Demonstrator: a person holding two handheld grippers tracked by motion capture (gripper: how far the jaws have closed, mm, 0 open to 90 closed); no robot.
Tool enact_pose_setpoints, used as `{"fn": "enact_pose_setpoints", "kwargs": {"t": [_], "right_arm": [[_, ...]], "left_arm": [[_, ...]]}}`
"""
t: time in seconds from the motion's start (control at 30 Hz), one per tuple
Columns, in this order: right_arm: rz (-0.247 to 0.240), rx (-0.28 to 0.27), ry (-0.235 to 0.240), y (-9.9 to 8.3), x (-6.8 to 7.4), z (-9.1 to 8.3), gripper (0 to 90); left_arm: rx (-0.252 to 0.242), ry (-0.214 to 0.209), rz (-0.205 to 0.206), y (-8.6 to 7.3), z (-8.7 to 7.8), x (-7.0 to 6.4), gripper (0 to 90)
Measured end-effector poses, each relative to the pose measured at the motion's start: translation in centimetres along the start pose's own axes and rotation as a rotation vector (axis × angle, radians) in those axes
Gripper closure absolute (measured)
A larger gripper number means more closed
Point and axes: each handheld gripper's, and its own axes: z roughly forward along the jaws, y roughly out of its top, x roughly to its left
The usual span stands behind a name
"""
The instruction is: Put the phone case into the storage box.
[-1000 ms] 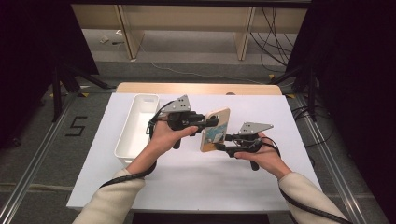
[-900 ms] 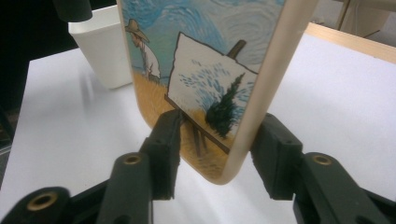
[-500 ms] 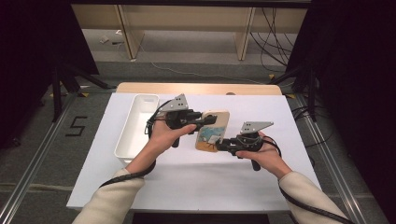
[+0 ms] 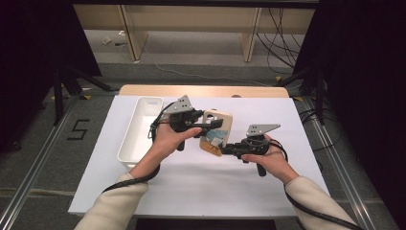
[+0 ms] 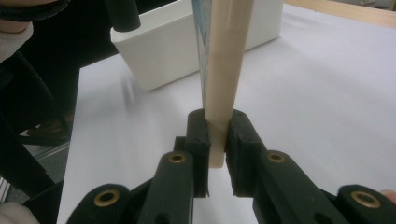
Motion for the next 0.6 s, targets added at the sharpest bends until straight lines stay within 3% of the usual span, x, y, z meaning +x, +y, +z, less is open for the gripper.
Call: {"fn": "enact_pose_setpoints", "kwargs": {"t": [0.13,0.33,0.4,0.6], "right_arm": [[-0.008,0.007,-0.017,0.2,0.4,0.1,81.4],[0.000,0.003,-0.059,0.2,0.3,0.1,81.5],[0.000,0.005,-0.083,0.3,0.5,0.0,81.5],[0.007,0.016,-0.154,0.5,0.8,0.3,81.4]], "left_arm": [[-0.002,0.050,-0.016,0.3,0.0,-0.3,32.4],[0.011,0.157,0.011,0.7,-0.2,-0.7,13.5],[0.025,0.197,0.021,0.8,-0.1,-0.8,3.6],[0.026,0.252,0.044,0.8,-0.1,-1.1,0.0]]}}
